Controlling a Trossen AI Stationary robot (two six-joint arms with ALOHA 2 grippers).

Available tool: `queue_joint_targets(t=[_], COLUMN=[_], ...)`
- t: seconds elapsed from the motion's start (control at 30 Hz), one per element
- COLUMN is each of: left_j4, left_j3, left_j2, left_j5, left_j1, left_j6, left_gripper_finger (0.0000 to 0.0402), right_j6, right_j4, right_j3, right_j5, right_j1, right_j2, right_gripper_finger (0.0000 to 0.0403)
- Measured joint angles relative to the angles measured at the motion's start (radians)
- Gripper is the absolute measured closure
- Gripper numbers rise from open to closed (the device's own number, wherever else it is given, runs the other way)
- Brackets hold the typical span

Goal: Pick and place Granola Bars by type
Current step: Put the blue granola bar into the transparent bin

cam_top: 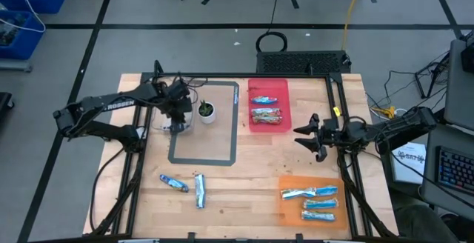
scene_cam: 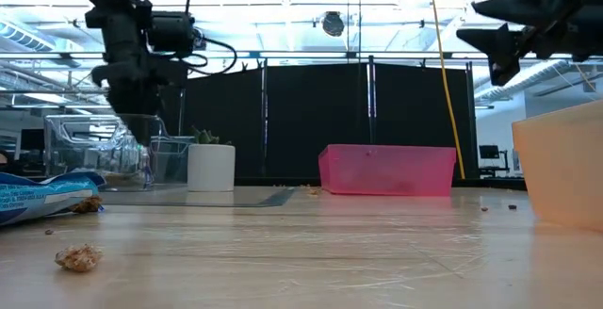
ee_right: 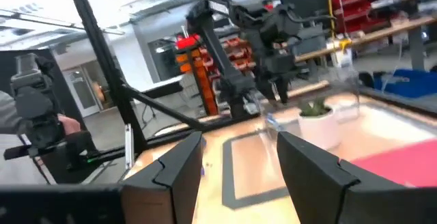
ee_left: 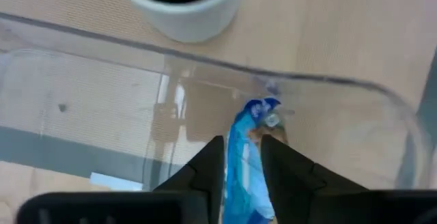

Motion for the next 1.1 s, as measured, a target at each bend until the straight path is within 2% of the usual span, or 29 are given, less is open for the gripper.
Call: queue_joint_targets(t=[0.33, 0.47, 0.67, 1.1], left_j4=[-0.115, -0.161, -0.199, -0.212], left_j3=[0.140, 0.227, 0.384, 0.673], left_j2=[0.000, -0.001, -0.001, -0.001], left_j5=[-0.007, -0.006, -0.006, -0.006], left_j1=[0.002, -0.004, -0.024, -0.083], left_j6=[-0.086, -0.137, -0.199, -0.337], left_gripper_finger=[0.0160, 0.0125, 0.0108, 0.0107], right_j6=[-0.060, -0.091, -0.152, -0.116], right_j4=[-0.020, -0.020, -0.020, -0.221], right_j3=[0.000, 0.000, 0.000, -0.001], right_j5=[-0.004, -0.008, -0.047, -0.107], right_j1=[0.000, 0.000, 0.000, 0.000], right_j2=[-0.019, -0.021, -0.074, -0.288], right_gripper_finger=[0.0220, 0.0220, 0.0220, 0.0220])
